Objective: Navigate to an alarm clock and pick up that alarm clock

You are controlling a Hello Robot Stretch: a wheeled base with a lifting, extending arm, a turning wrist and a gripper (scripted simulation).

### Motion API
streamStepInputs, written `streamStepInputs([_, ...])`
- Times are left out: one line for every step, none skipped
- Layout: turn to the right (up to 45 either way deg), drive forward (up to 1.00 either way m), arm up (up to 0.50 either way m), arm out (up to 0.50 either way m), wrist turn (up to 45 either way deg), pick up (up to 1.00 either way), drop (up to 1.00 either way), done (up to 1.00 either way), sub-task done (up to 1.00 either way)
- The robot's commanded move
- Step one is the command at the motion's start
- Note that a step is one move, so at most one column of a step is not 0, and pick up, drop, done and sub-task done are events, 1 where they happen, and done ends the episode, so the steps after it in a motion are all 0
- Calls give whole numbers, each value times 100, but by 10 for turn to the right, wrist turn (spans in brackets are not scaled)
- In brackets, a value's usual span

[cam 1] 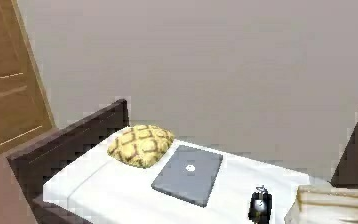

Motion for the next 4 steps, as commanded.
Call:
streamStepInputs([-450,0,0,0,0,0,0,0,0])
streamStepInputs([-150,0,0,0,0,0,0,0,0])
streamStepInputs([0,0,50,0,0,0,0,0,0])
streamStepInputs([0,0,10,0,0,0,0,0,0])
